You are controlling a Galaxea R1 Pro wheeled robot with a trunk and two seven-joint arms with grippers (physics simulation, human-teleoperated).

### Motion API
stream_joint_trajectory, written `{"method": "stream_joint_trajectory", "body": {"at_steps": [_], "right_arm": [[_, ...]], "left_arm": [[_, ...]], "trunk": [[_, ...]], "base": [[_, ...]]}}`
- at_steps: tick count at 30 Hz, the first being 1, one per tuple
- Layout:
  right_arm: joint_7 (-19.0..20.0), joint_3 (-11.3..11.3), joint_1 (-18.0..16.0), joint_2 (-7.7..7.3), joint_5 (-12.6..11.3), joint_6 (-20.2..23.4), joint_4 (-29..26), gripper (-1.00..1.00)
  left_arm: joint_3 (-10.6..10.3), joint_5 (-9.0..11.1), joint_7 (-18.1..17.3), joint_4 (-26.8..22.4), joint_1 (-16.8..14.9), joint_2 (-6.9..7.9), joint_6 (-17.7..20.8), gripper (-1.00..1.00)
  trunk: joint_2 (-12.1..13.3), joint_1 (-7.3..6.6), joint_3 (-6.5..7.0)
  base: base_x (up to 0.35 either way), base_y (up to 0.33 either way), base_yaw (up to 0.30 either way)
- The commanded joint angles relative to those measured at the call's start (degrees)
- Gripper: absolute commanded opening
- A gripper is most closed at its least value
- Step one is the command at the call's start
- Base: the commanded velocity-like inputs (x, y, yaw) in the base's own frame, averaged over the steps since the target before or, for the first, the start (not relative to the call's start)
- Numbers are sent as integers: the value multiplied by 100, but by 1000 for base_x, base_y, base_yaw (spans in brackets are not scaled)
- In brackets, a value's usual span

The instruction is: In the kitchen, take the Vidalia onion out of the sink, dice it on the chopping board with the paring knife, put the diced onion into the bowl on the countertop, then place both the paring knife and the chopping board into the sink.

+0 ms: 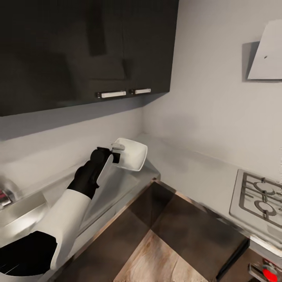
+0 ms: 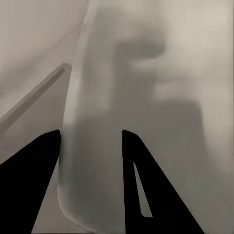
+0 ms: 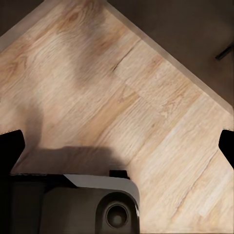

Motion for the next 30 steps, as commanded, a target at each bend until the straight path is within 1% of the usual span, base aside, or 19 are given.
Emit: {"method": "stream_joint_trajectory", "body": {"at_steps": [1,3,7,16,30], "right_arm": [[-34,-25,-5,3,60,-14,3,100],[-34,-25,-5,3,62,-14,3,100],[-34,-25,-5,3,62,-14,3,100],[-34,-25,-5,3,60,-14,3,100],[-34,-25,-5,3,59,-14,3,100]], "left_arm": [[-9,86,57,-28,-7,4,18,-100],[-9,136,56,-85,-8,8,23,-100],[-9,155,56,-117,-9,10,62,-100],[-9,160,56,-126,-9,11,122,-100],[-9,162,64,-165,-7,11,124,-100]], "trunk": [[-13,1,-4],[-13,1,15],[-13,1,52],[-13,1,136],[-13,1,266]], "base": [[-315,0,0],[-306,0,0],[-273,0,0],[-79,9,0],[-263,157,0]]}}
